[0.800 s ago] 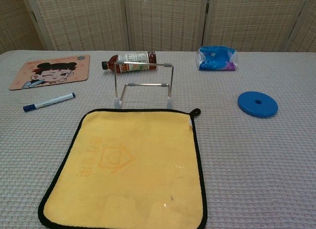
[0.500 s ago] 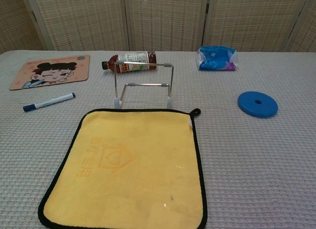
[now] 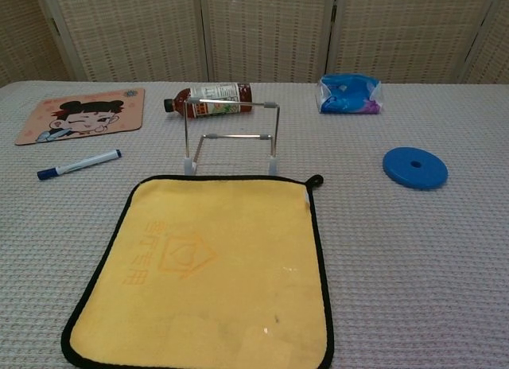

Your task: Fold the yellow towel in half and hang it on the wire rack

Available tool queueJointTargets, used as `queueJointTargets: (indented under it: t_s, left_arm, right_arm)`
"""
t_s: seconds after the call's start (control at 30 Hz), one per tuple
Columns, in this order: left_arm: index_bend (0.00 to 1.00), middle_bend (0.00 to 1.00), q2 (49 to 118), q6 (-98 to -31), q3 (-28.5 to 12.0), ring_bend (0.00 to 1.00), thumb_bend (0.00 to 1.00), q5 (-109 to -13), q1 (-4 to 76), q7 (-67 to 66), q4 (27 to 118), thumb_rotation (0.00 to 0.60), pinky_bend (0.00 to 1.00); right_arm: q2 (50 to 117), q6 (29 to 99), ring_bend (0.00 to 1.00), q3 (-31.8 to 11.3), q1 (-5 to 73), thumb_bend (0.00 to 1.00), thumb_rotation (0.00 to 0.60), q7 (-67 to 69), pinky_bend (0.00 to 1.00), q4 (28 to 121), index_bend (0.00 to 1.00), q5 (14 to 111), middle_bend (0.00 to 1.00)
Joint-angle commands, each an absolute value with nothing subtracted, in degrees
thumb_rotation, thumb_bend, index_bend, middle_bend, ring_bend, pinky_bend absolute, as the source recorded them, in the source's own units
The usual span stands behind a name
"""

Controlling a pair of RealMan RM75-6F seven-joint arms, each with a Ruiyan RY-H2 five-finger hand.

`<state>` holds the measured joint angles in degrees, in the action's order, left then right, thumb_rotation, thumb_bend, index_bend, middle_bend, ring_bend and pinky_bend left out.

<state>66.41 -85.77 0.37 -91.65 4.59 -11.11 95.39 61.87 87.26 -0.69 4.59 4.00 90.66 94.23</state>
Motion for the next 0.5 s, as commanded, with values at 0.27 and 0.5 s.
queueJointTargets:
  t_s: [0.27, 0.5]
  left_arm:
    - [0.29, 0.68, 67.91, -82.86, 3.81, 0.59, 0.4, -102.07, 8.87, -7.46, 90.15, 0.6, 0.82]
    - [0.35, 0.83, 70.25, -78.74, 6.69, 0.71, 0.37, -109.23, 13.07, -6.94, 87.85, 0.6, 0.9]
  right_arm:
    - [61.66, 86.41, 0.27, -0.15, 5.39, 0.39, 0.6, 3.79, 0.36, 91.65, 0.27, 95.55, 0.37]
    - [61.83, 85.55, 0.32, 0.23, 5.99, 0.39, 0.6, 3.38, 0.36, 92.18, 0.28, 96.19, 0.39]
